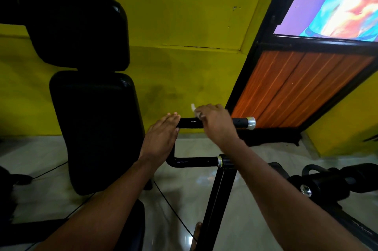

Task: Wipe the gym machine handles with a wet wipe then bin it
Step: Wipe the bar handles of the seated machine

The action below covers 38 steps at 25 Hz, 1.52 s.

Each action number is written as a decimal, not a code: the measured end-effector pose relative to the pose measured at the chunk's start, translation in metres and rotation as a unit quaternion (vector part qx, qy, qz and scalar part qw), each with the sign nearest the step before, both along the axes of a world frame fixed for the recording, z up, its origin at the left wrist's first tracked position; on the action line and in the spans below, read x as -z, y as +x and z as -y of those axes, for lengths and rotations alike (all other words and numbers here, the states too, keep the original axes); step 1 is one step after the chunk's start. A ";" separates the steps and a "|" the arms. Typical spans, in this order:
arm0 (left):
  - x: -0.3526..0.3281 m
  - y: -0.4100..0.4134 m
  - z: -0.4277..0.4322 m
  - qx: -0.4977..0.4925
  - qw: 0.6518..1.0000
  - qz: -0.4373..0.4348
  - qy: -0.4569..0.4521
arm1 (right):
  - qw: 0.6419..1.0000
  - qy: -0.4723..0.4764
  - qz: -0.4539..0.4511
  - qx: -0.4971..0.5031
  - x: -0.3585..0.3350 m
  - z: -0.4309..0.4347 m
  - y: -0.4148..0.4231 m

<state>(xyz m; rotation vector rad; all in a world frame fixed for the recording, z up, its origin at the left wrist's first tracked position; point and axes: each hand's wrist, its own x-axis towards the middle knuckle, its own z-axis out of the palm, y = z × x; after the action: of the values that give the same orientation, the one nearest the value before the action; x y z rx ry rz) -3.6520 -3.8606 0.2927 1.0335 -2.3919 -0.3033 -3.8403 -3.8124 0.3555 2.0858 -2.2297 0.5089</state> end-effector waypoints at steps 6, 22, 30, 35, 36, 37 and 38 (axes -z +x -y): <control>-0.001 -0.003 0.001 0.010 1.000 -0.011 0.011 | 0.961 0.255 0.084 -0.065 -0.036 0.039 -0.012; -0.001 -0.008 0.007 0.025 0.999 -0.034 0.023 | 0.977 0.203 -0.058 0.015 -0.027 0.020 -0.017; -0.005 -0.010 0.011 0.043 0.999 -0.013 0.018 | 0.986 -0.152 0.022 0.060 0.038 -0.028 0.005; -0.007 -0.010 0.009 0.059 0.998 -0.023 0.021 | 0.857 -0.327 0.338 0.212 0.064 -0.040 0.049; -0.007 -0.010 0.008 0.061 0.998 -0.022 0.020 | 0.764 -0.343 0.467 0.283 0.063 -0.035 0.060; -0.009 -0.010 0.007 0.061 0.998 -0.021 0.017 | 0.663 -0.340 0.580 0.331 0.059 -0.027 0.071; -0.010 -0.011 0.007 0.061 0.998 -0.020 0.016 | 0.562 -0.325 0.675 0.350 0.056 -0.018 0.082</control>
<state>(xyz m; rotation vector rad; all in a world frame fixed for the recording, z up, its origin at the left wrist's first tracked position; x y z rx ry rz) -3.6626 -3.8679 0.3031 0.8882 -2.4251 -0.4037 -3.7586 -3.7944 0.2997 0.0277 -2.1739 2.7896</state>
